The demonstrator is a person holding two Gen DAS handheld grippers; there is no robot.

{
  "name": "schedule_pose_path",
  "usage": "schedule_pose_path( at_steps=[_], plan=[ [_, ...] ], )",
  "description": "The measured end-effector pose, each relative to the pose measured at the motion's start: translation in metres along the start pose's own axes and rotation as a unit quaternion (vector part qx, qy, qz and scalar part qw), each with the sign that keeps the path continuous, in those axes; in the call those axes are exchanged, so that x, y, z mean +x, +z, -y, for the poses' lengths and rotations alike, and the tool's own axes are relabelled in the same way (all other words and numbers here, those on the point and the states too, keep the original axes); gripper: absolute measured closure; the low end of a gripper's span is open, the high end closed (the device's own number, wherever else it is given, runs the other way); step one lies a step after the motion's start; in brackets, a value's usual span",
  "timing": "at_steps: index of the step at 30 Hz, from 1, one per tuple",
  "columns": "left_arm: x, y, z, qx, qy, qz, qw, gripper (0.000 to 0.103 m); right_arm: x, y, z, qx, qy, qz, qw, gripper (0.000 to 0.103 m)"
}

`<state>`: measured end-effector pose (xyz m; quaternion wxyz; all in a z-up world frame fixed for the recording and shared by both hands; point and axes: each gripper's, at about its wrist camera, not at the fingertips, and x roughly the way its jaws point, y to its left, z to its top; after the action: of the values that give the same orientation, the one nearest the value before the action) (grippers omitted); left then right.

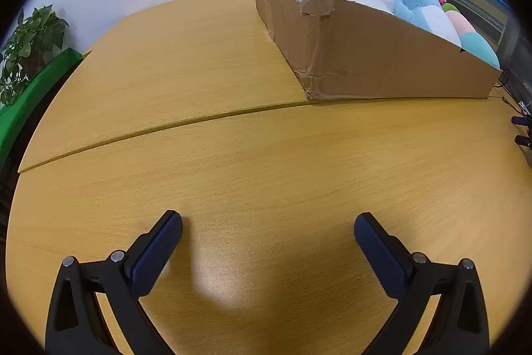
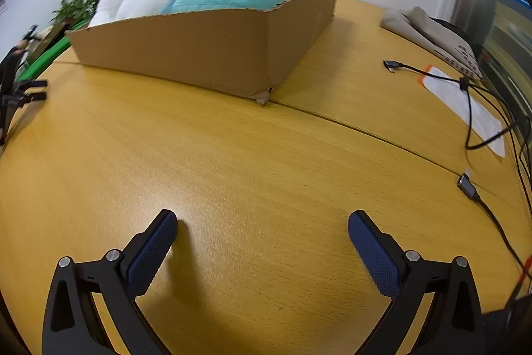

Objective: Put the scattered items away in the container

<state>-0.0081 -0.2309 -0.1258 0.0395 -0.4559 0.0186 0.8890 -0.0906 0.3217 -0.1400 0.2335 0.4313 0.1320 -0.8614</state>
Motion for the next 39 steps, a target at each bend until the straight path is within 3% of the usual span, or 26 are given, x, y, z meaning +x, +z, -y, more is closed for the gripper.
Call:
schedule_pose_path(
  at_steps=[39],
  plan=[
    [0.0025, -0.0055, 0.0044, 0.003, 0.001, 0.003, 1.0000, 0.000, 0.0010, -0.0013, -0.0015, 0.003, -0.001, 0.001, 1.000, 0.000]
  ],
)
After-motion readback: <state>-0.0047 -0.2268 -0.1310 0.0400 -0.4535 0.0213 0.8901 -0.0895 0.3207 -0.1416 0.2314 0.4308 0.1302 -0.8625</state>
